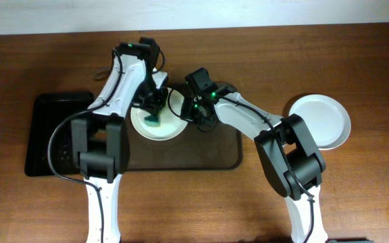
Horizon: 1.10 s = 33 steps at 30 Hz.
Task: Clean dirty plates on tray and stack at the side
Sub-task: 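Scrub the held plate with the sponge in the left gripper, then lift the left gripper away and tilt the plate up with the right gripper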
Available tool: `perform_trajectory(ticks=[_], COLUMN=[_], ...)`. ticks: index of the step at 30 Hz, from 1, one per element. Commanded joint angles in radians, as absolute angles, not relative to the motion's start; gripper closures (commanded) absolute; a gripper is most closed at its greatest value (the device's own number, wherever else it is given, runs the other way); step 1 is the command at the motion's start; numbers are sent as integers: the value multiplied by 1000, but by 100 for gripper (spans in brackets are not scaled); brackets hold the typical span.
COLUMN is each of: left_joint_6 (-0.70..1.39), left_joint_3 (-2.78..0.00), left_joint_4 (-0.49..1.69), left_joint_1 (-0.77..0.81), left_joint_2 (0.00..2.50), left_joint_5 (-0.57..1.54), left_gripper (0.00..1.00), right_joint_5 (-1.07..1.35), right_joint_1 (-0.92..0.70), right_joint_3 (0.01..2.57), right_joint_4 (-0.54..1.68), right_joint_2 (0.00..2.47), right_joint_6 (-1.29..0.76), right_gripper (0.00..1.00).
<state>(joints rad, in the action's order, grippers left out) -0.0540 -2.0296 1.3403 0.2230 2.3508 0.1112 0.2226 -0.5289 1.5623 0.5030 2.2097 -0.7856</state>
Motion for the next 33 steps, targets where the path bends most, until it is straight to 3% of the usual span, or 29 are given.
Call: perform_trajectory(ticks=[1,4,9,12,22,28,30,33], left_joint_6=[-66,-57,187,202,202,190,185,186], left_joint_3=[-1931,-1817,-1749,-1758,-2246,-2373,-2373,-2373], left_joint_4=[1251,1165,1085,1016,1286,1525,1535,1530], left_joint_1=[219,220,220,220,220,189,173,143], left_joint_2=[2358,2358,2358,2358,2357,2358,2358,2358], left_joint_5=[158,151,-451,-559,-533,-123,-90,-89], left_gripper=[100,100,100,100,100,100,100,100], right_joint_5=[173,172,172,172,172,201,141,-167], right_joint_1=[-514,-514,-514,-514,-514,-514,-514,-522], right_joint_3=[1538,1538,1538,1538,1538,1538,1538,1538], right_joint_4=[520,519,517,517,517,524,578,766], right_joint_2=[2232,2232,2232,2232,2232,2162,2063,1848], right_joint_6=[-790,-790,-790,-790,-783,-691,-648,-566], right_gripper=[96,96,96,96,96,96,96,96])
